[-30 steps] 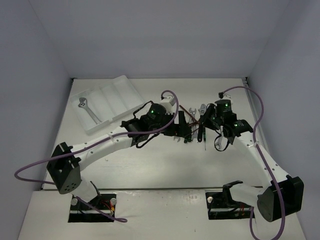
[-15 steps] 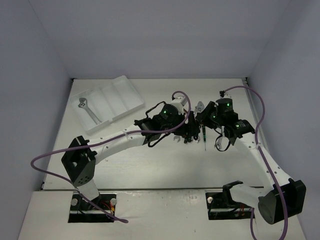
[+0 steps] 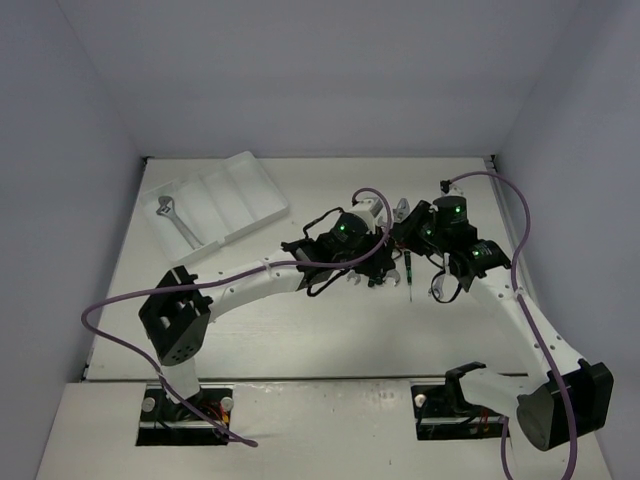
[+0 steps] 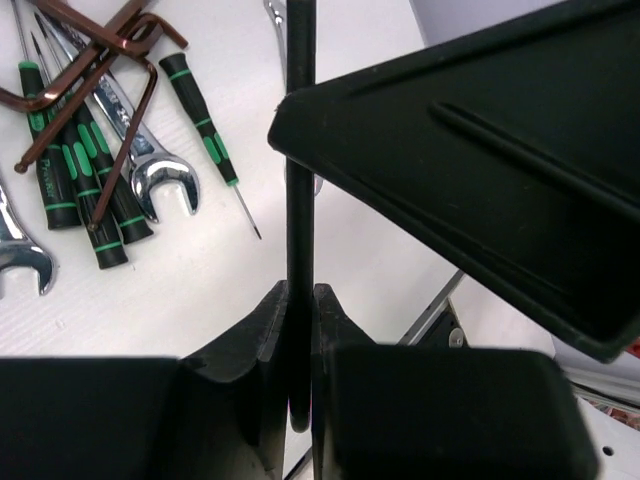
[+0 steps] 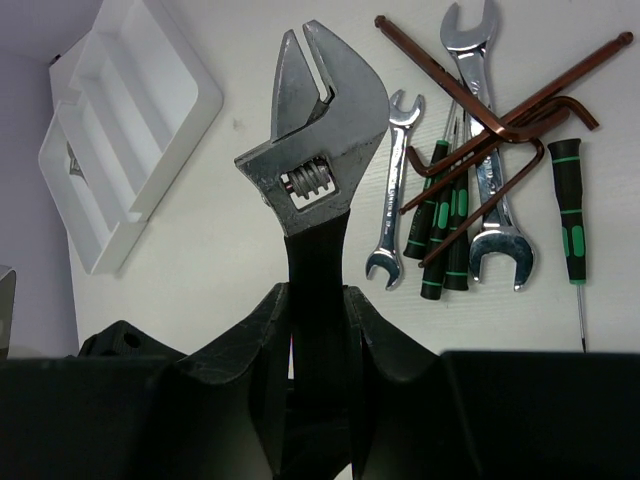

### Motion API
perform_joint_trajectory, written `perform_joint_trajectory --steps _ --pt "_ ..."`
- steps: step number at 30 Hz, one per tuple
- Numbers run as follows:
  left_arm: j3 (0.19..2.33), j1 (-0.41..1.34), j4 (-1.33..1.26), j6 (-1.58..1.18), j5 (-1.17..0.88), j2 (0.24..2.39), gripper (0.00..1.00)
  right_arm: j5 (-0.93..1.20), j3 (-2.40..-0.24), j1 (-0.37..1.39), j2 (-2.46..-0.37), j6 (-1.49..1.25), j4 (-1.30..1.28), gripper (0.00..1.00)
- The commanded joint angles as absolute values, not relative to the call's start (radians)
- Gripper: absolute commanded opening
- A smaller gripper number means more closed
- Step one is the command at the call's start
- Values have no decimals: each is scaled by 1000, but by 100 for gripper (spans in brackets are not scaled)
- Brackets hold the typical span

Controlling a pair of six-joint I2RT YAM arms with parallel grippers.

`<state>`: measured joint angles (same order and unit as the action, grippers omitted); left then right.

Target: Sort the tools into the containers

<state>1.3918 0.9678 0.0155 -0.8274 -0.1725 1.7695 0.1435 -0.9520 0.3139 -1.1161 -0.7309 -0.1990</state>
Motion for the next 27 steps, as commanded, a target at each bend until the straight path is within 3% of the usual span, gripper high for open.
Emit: perform_joint_trajectory --steps 1,3,5,7,11,14,19,27 --pt "1413 972 -95 -818 -146 1719 0 165 -991 327 -1077 -734 -109 0" --pt "1375 968 -98 -824 -113 1693 0 158 -990 326 -1075 -721 -109 3" --pt "1347 963 -100 -830 -96 1664 0 144 -989 327 -1075 -711 -109 17" --pt "1287 945 -101 -837 -77 1624 0 129 -983 326 -1068 -699 -110 45" --pt "1179 888 -101 -862 -65 1555 0 118 -1000 325 -1064 -685 -112 65" --pt "1097 813 -99 -878 -61 1485 0 109 -1035 322 -1066 -661 -115 72" --pt "1009 666 -3 -845 -36 1329 0 92 -1066 319 -1059 -614 -125 73" --pt "988 184 225 -672 -28 1164 0 110 -1011 308 -1044 -560 -138 74"
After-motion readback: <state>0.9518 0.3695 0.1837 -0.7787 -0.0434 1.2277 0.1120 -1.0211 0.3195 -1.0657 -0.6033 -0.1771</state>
